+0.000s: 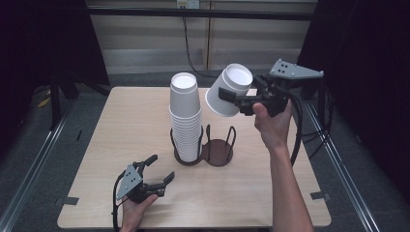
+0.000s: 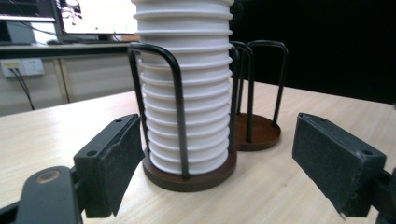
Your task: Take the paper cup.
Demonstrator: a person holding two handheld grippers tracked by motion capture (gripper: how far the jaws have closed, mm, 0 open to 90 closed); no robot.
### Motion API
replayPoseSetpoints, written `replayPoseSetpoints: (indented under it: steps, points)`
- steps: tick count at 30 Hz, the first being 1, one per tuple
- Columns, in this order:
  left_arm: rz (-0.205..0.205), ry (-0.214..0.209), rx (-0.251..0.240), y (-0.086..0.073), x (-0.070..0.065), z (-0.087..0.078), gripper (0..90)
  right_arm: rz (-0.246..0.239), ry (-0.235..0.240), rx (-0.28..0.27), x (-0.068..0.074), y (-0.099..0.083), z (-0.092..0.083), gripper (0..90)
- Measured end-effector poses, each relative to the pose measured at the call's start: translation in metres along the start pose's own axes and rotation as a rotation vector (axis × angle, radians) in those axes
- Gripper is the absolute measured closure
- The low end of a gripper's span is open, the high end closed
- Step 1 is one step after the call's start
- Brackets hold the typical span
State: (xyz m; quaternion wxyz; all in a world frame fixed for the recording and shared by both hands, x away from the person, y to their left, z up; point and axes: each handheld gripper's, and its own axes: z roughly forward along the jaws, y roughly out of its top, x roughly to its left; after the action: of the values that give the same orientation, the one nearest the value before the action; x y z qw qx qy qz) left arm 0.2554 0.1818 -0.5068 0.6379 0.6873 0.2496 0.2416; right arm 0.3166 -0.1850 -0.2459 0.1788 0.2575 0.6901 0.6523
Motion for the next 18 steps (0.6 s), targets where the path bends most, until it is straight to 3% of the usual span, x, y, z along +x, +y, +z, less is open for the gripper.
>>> replayPoseSetpoints:
  steps: [1, 2, 7, 9, 13, 15, 16, 18]
  points:
    - [-0.016, -0.001, 0.001, 0.001, -0.002, 0.000, 16.1, -0.003, -0.002, 0.007, 0.000, -0.003, 0.000, 21.3]
    - [-0.001, -0.004, 0.001, 0.002, -0.001, 0.000, 16.1, -0.002, -0.006, 0.010, 0.001, -0.007, -0.001, 21.3]
    - [-0.011, -0.031, -0.004, 0.010, -0.002, 0.000, 16.1, 0.015, -0.006, 0.013, 0.000, -0.023, -0.009, 21.3]
    - [0.014, -0.031, 0.000, 0.012, -0.001, 0.000, 16.1, 0.016, -0.010, 0.014, 0.000, -0.028, -0.011, 21.3]
    - [-0.024, -0.069, 0.004, 0.014, -0.004, 0.001, 16.9, 0.018, -0.012, 0.020, 0.002, -0.038, -0.014, 21.3]
    - [-0.027, -0.101, 0.015, 0.015, -0.003, 0.003, 22.2, 0.023, -0.010, 0.017, 0.004, -0.043, -0.015, 21.3]
    - [-0.010, -0.094, 0.026, 0.016, -0.003, 0.004, 21.1, 0.023, -0.010, 0.018, 0.005, -0.046, -0.016, 21.3]
    - [-0.019, -0.097, 0.025, 0.018, -0.005, 0.006, 20.1, 0.024, -0.006, 0.022, 0.006, -0.051, -0.017, 21.3]
